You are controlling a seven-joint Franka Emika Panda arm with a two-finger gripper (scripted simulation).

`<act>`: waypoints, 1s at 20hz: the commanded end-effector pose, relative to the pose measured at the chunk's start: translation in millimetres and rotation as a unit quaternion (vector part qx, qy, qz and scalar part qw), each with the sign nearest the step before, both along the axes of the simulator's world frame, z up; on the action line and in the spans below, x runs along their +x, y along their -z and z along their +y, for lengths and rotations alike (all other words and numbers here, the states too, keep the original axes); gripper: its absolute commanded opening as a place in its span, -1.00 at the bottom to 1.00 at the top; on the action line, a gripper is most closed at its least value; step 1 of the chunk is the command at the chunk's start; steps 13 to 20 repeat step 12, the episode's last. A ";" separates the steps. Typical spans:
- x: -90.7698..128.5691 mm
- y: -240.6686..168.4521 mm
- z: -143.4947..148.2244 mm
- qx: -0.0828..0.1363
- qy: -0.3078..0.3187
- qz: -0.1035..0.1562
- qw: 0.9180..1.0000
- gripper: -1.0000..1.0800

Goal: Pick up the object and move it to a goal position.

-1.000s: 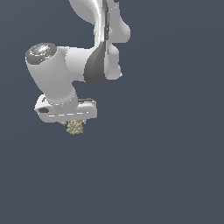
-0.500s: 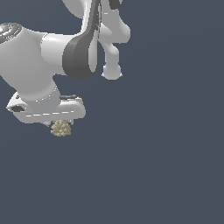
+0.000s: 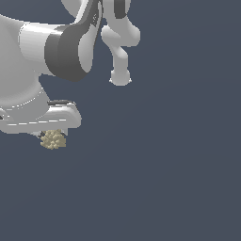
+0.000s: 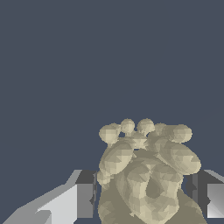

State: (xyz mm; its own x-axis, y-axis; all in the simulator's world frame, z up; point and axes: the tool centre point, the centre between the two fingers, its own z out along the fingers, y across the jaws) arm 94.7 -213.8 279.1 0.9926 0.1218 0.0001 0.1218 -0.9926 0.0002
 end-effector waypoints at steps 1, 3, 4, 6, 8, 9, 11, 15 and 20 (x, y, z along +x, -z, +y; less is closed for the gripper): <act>3.6 -4.5 -3.2 0.000 0.000 0.000 1.000 -1.00; 5.6 -6.9 -5.1 0.000 0.000 0.000 1.000 -1.00; 6.5 -7.9 -5.8 0.000 0.000 0.000 1.000 -1.00; 7.9 -9.5 -7.0 0.000 0.000 0.000 1.000 -1.00; 8.8 -10.5 -7.8 0.000 0.000 0.000 1.000 -1.00; 9.2 -10.9 -8.1 0.000 0.000 0.000 1.000 -1.00; 9.6 -11.2 -8.4 0.000 0.000 0.000 1.000 -1.00; 9.6 -11.3 -8.4 0.000 0.000 0.000 1.000 -1.00; 9.6 -11.3 -8.4 0.000 0.000 0.000 1.000 -1.00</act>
